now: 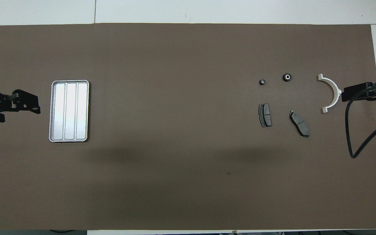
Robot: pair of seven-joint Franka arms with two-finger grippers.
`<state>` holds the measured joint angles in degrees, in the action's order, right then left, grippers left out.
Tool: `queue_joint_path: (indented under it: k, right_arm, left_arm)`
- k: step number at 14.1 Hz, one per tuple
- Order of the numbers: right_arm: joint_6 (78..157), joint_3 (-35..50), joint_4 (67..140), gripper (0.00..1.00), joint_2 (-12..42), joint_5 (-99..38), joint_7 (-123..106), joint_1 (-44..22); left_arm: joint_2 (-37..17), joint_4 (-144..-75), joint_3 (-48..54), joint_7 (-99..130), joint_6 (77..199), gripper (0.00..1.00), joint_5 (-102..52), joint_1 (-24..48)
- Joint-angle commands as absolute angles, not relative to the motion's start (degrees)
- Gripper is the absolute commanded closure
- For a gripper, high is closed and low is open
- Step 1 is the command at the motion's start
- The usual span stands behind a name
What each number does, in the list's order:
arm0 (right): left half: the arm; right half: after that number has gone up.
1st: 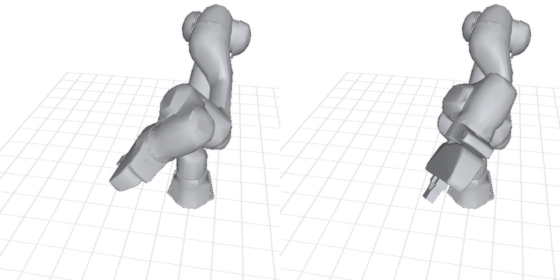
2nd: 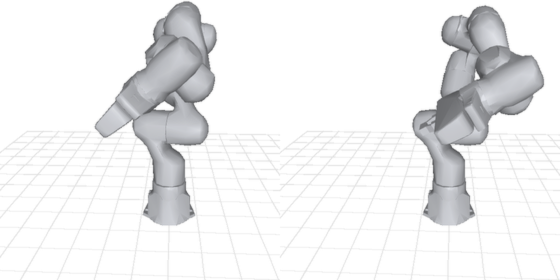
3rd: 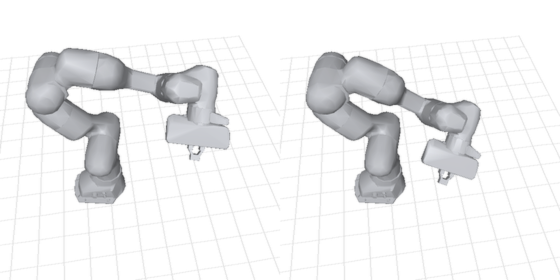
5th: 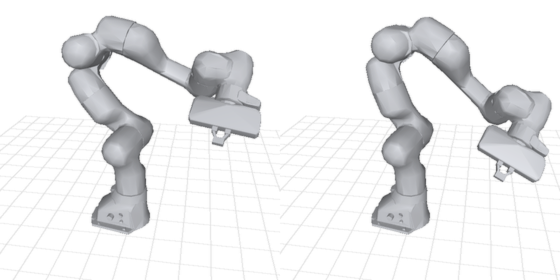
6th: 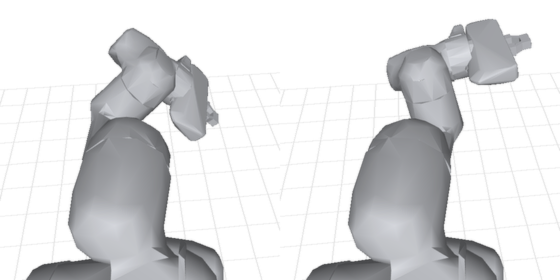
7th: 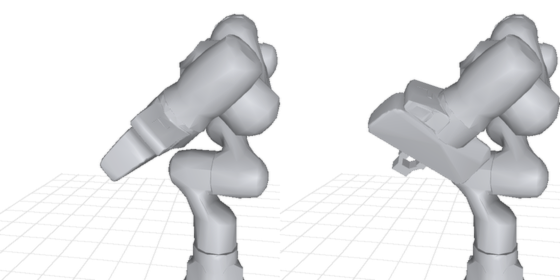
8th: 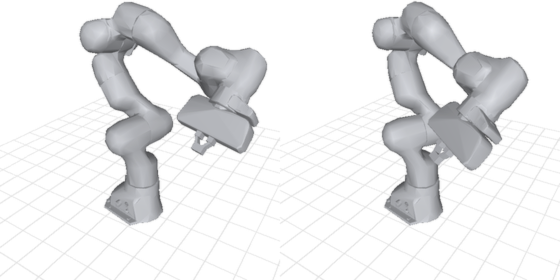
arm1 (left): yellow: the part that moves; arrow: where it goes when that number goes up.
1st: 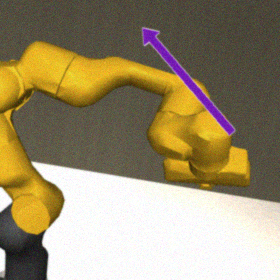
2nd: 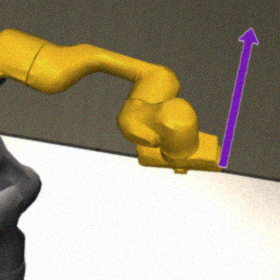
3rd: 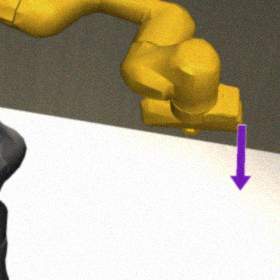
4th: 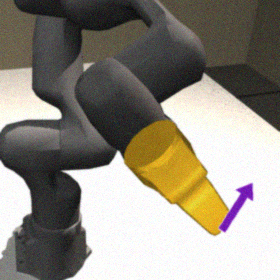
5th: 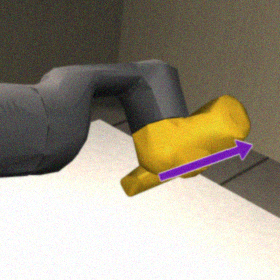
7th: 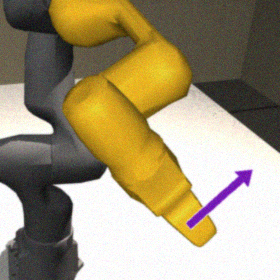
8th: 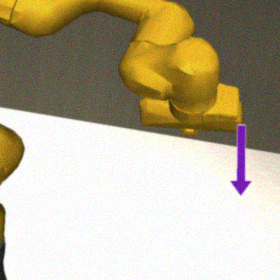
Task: Place bearing gear from tray to pile
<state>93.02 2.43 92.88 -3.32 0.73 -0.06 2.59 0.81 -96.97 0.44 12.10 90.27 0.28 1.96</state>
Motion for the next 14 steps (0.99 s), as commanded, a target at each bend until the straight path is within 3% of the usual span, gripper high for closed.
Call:
queue_joint_path:
  k: [1,14]
  right_arm:
    - [94.31,2.81,93.87,0.00,-3.87,-0.35,-1.84,3.60]
    - [93.69,2.81,93.87,0.00,-3.78,-1.14,-0.26,3.52]
  left_arm:
    - [2.37,-98.61,0.62,11.69,91.05,0.00,-0.26,1.76]
    - [2.37,-98.61,0.62,11.69,91.05,0.00,-0.26,1.67]
